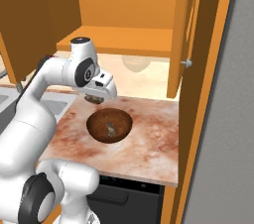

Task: Pick the bananas from the cabinet and place them in one bowl. Pick the garlic from the sink and place it in the other bowl.

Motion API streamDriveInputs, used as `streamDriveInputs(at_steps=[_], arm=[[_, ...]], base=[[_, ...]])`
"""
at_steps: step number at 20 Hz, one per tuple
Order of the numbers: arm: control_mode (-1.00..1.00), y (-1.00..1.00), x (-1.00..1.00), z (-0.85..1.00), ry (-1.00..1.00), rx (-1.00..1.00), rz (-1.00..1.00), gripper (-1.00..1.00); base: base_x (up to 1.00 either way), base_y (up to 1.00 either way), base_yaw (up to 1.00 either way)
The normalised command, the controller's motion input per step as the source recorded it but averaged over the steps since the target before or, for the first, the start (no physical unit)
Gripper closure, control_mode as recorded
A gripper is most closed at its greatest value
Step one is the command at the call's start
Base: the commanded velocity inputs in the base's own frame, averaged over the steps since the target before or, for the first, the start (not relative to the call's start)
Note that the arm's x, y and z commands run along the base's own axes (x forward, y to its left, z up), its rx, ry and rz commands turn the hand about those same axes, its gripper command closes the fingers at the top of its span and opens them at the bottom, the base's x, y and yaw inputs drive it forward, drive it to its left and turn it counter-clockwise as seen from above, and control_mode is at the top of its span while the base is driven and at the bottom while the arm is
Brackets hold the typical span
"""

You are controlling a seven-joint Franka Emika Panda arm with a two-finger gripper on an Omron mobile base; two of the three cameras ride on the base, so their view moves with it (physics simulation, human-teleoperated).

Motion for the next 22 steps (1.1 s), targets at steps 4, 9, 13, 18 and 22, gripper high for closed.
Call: streamDriveInputs(at_steps=[4, 9, 13, 18, 22], arm=[[-1.0, 0.05, 0.26, -0.53, 0.0, 0.01, 0.0, 1.0], [-1.0, 0.06, 0.2, -0.58, 0.0, 0.0, 0.0, 1.0], [-1.0, 0.01, 0.27, -0.39, 0.0, 0.0, 0.0, 1.0], [-1.0, 0.0, 0.33, -0.31, 0.0, 0.0, 0.0, 1.0], [-1.0, 0.0, 0.23, -0.29, 0.0, 0.0, 0.0, 1.0]], base=[[0.0, 0.0, 0.0], [0.0, 0.0, 0.0], [0.0, 0.0, 0.0], [0.0, 0.0, 0.0], [0.0, 0.0, 0.0]])
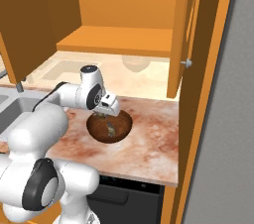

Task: Pick the bananas from the cabinet and place them in one bowl. Pick the garlic from the sink and place it in the other bowl.

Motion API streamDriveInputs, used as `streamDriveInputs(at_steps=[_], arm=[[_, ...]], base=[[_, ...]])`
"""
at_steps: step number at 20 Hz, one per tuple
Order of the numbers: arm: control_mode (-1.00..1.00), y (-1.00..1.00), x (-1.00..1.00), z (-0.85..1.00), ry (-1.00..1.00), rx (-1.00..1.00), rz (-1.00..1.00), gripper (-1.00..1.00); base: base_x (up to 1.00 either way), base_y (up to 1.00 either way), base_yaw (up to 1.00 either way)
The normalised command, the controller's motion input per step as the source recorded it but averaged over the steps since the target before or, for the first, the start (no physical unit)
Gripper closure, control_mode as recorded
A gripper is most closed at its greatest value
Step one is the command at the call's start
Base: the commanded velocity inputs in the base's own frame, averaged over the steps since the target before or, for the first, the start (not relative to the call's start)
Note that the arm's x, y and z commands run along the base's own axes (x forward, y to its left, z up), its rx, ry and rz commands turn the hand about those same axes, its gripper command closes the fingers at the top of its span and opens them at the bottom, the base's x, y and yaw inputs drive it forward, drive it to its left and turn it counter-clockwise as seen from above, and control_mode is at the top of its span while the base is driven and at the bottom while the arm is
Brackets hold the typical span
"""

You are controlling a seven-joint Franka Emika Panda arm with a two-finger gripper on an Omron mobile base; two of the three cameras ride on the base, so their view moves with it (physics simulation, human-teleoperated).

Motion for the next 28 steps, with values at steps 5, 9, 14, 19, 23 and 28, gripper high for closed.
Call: streamDriveInputs(at_steps=[5, 9, 14, 19, 23, 28], arm=[[-1.0, 0.0, 0.13, -0.26, 0.0, 0.0, 0.0, 1.0], [-1.0, -0.04, 0.12, -0.2, 0.0, 0.0, 0.0, 1.0], [-1.0, -0.07, 0.09, -0.15, 0.0, 0.0, 0.0, 1.0], [-1.0, -0.04, 0.05, -0.18, 0.0, 0.0, 0.0, 1.0], [-1.0, -0.09, 0.0, -0.14, 0.0, 0.0, 0.02, 1.0], [-1.0, -0.08, 0.0, -0.1, 0.01, 0.0, 0.02, 1.0]], base=[[0.0, 0.0, 0.0], [0.0, 0.0, 0.0], [0.0, 0.0, 0.0], [0.0, 0.0, 0.0], [0.0, 0.0, 0.0], [0.0, 0.0, 0.0]])
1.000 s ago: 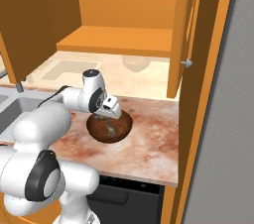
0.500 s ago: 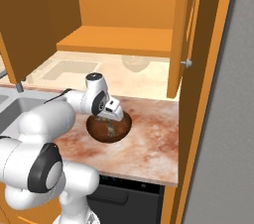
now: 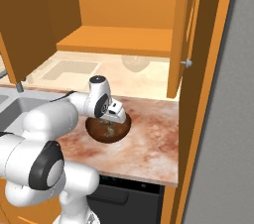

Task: Pick the bananas from the cabinet and place them in one bowl. Pick the garlic from the sink and place it in the other bowl.

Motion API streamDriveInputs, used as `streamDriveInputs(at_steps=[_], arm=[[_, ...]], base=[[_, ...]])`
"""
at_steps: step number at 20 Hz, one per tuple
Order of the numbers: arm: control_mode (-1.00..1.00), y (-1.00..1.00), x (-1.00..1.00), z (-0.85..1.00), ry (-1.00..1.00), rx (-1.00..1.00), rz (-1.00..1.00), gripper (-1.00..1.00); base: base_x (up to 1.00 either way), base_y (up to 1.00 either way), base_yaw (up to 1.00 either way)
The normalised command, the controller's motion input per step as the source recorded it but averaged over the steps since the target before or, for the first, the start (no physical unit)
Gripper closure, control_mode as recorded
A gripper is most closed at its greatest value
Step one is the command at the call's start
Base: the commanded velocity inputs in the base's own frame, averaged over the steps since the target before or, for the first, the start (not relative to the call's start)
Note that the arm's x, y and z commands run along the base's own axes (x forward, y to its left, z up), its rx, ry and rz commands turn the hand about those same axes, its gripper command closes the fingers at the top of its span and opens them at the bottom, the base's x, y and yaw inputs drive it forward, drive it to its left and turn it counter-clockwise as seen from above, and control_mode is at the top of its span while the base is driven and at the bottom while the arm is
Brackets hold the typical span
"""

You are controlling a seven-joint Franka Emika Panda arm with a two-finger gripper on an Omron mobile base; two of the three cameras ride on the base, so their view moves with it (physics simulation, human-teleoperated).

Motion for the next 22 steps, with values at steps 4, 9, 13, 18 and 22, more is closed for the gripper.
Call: streamDriveInputs(at_steps=[4, 9, 13, 18, 22], arm=[[-1.0, 0.0, -0.04, -0.21, 0.02, 0.0, 0.0, 1.0], [-1.0, 0.0, -0.02, -0.25, 0.0, 0.0, 0.0, 1.0], [-1.0, 0.0, 0.0, -0.06, 0.0, 0.0, 0.0, 1.0], [-1.0, 0.0, 0.0, 0.0, 0.0, 0.0, 0.0, -1.0], [-1.0, 0.0, 0.0, 0.0, 0.0, 0.0, 0.0, -1.0]], base=[[0.0, 0.0, 0.0], [0.0, 0.0, 0.0], [0.0, 0.0, 0.0], [0.0, 0.0, 0.0], [0.0, 0.0, 0.0]])
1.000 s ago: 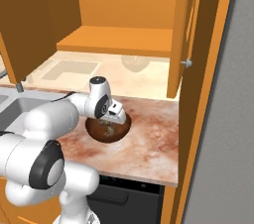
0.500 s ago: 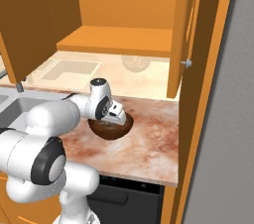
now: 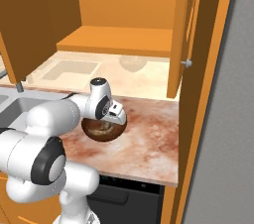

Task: Pick the bananas from the cabinet and place them in one bowl. Pick the garlic from the sink and place it in the other bowl.

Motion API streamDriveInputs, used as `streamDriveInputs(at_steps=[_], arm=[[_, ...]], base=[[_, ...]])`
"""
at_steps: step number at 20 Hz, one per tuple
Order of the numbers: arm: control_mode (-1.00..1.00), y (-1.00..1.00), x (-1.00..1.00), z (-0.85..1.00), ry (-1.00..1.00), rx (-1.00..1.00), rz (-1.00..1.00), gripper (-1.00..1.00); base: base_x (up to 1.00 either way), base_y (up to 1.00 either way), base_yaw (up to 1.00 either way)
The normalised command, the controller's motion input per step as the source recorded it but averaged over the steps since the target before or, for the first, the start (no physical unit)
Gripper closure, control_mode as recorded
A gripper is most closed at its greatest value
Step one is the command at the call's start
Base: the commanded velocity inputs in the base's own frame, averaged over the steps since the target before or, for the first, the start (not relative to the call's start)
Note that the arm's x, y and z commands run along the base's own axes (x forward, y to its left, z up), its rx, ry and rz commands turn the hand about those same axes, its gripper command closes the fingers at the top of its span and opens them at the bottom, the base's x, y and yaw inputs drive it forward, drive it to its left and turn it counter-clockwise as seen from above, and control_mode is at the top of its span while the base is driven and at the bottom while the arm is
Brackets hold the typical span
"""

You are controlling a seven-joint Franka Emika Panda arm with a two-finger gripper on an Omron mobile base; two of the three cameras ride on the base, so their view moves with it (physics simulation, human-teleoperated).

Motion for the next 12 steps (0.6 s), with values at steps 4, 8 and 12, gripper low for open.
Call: streamDriveInputs(at_steps=[4, 8, 12], arm=[[-1.0, 0.0, 0.0, 0.0, 0.0, 0.0, 0.0, -1.0], [-1.0, 0.0, 0.0, 0.0, 0.0, 0.0, 0.0, -1.0], [-1.0, 0.0, -0.03, 0.15, -0.05, 0.0, 0.0, -1.0]], base=[[0.0, 0.0, 0.0], [0.0, 0.0, 0.0], [0.0, 0.0, 0.0]])
